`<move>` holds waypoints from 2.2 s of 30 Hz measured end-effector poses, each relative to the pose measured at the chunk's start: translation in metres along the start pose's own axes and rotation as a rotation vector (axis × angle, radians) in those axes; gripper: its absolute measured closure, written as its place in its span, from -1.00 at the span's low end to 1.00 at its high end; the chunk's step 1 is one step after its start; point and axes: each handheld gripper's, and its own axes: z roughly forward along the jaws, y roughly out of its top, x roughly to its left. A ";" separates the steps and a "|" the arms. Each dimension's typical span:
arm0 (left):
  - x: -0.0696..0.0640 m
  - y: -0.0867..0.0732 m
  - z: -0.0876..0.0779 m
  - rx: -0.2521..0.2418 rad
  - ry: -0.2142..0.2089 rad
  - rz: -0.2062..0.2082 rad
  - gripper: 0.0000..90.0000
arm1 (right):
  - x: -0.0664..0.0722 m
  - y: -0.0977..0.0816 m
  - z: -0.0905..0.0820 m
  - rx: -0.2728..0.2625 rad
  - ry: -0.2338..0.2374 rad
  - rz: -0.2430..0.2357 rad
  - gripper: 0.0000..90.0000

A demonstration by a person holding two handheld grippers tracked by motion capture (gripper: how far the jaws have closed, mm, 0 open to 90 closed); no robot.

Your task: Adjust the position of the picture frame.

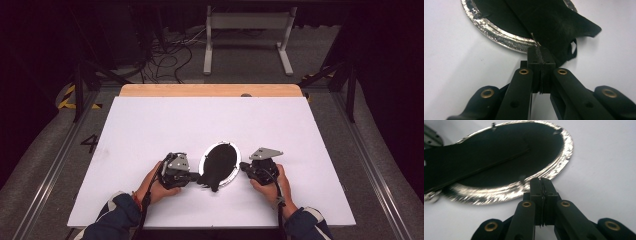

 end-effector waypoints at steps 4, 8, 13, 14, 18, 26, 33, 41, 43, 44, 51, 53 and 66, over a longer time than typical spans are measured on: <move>-0.005 -0.005 -0.003 -0.003 -0.012 -0.017 0.98 | 0.014 -0.009 -0.008 0.003 0.047 -0.029 0.99; -0.009 -0.003 -0.001 0.000 -0.021 -0.013 0.99 | 0.014 -0.007 -0.006 0.002 0.060 -0.017 1.00; -0.012 -0.003 0.001 -0.017 -0.003 -0.027 0.99 | 0.016 -0.004 -0.002 0.000 0.036 -0.018 1.00; -0.014 -0.001 0.003 -0.018 0.018 -0.026 1.00 | 0.017 -0.002 0.001 -0.004 0.017 -0.028 1.00; -0.015 0.000 0.005 -0.016 0.040 -0.024 1.00 | 0.015 0.001 0.004 -0.007 0.008 -0.022 1.00; -0.015 0.004 0.009 -0.024 0.043 -0.027 0.99 | 0.008 0.007 0.009 0.000 -0.005 -0.018 1.00; -0.010 0.010 0.014 -0.019 0.038 -0.004 1.00 | -0.001 0.011 0.013 -0.001 -0.021 -0.010 1.00; -0.012 0.012 0.017 -0.024 0.046 0.002 1.00 | 0.000 0.010 0.011 0.002 -0.018 -0.036 1.00; -0.012 0.013 0.017 -0.025 0.050 0.014 0.99 | 0.000 0.008 0.008 0.008 -0.001 -0.043 1.00; -0.013 0.013 0.018 -0.025 0.056 0.020 0.99 | 0.001 0.008 0.007 0.013 0.008 -0.049 1.00; -0.010 0.016 0.020 -0.023 0.032 0.025 0.99 | -0.002 0.005 0.005 0.006 0.032 -0.032 1.00; -0.010 0.017 0.021 -0.019 0.030 0.027 1.00 | -0.003 0.006 0.005 0.008 0.026 -0.036 1.00; -0.008 0.017 0.019 -0.024 0.025 0.037 0.90 | -0.004 0.004 0.004 -0.001 -0.001 -0.035 1.00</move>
